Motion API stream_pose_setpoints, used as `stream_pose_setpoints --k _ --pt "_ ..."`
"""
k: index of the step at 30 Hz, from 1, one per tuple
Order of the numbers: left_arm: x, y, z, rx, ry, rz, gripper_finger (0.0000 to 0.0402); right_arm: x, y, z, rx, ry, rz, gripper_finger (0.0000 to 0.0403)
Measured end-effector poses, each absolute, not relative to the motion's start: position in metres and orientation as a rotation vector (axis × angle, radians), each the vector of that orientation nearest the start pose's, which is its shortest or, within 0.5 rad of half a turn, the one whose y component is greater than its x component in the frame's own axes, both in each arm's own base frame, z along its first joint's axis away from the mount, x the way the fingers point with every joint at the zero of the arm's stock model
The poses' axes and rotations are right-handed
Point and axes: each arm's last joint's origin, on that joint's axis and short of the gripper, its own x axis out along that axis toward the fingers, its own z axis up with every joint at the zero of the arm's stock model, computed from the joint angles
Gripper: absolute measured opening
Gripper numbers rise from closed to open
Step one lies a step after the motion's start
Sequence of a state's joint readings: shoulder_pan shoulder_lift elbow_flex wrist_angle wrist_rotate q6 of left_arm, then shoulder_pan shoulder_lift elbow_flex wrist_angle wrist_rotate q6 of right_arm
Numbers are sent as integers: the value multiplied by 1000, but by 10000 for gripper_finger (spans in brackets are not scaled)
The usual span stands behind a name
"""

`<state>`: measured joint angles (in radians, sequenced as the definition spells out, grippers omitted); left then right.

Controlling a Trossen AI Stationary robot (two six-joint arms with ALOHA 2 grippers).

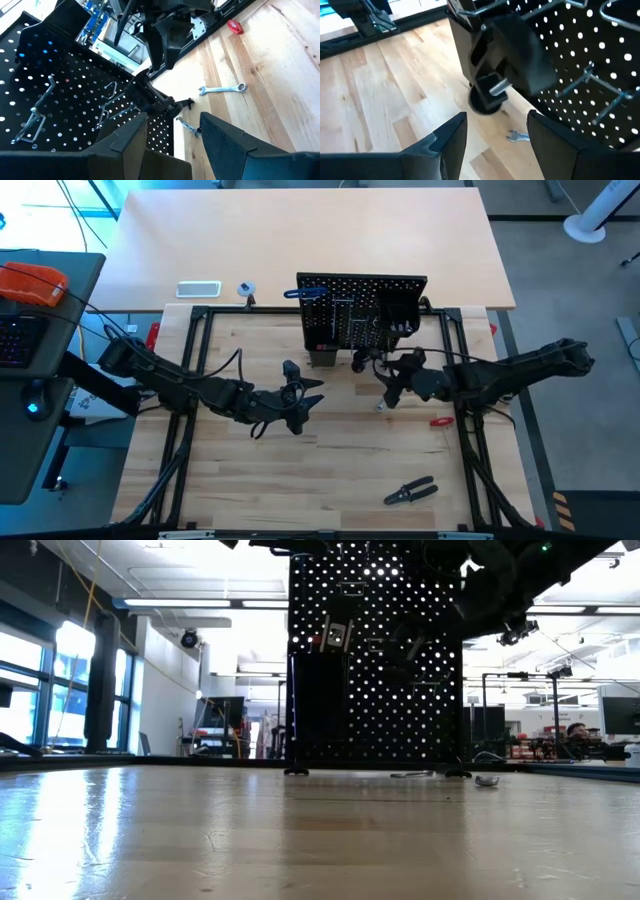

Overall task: Hang tools onto peg board
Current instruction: Hang the wrench on the pegboard

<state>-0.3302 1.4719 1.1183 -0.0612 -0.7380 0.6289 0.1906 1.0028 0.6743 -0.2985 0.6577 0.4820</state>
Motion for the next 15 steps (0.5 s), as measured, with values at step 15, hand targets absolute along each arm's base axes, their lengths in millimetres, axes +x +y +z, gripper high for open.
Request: stream_pose_setpoints --k 15 --pt "315 -87 299 782 484 239 177 189 39 237 185 634 -459 202"
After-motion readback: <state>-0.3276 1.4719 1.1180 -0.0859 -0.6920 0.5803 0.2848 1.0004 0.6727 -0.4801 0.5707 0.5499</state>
